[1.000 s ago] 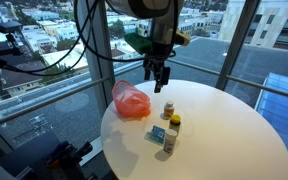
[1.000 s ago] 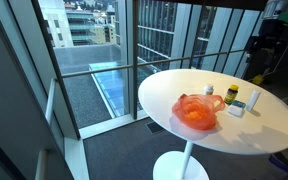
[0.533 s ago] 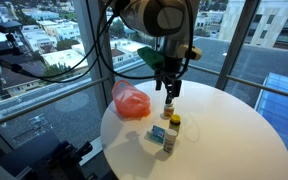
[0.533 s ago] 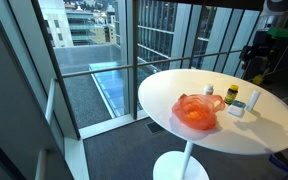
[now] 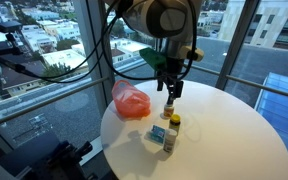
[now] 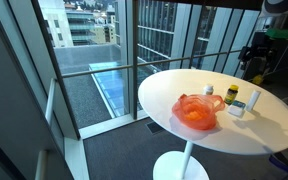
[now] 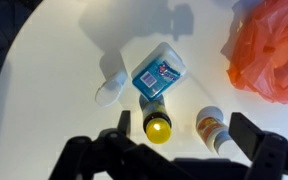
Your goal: Put the yellow bottle in the plastic bag
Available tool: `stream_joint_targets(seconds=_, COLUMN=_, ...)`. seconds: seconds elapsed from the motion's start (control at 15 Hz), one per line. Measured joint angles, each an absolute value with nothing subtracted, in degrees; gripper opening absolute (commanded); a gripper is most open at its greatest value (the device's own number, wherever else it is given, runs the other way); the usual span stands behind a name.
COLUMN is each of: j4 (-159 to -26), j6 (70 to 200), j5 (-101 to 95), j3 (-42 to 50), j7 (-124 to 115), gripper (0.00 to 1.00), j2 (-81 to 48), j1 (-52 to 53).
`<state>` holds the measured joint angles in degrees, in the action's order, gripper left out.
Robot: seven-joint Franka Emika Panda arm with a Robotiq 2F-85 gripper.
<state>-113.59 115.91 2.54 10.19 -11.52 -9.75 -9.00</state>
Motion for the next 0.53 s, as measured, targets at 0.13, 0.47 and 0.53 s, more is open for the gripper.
stream_joint_targets(seconds=0.13, j4=-113.76, j6=117.25, j5=2.56, j3=10.22, j7=-11.49, gripper=1.00, j2=-10.42, j1=-9.01)
stream_joint_targets(seconds=0.47, j4=-113.89, j6=125.32, j5=2.91, j3=10.27, j7=-10.14, gripper=1.00, j2=-15.07, j1=-9.30)
stream_joint_targets(seconds=0.53, j4=-113.88, j6=126.78, j5=3.10, j3=10.27, j7=-9.63, gripper=1.00, j2=-16.08, j1=-9.37)
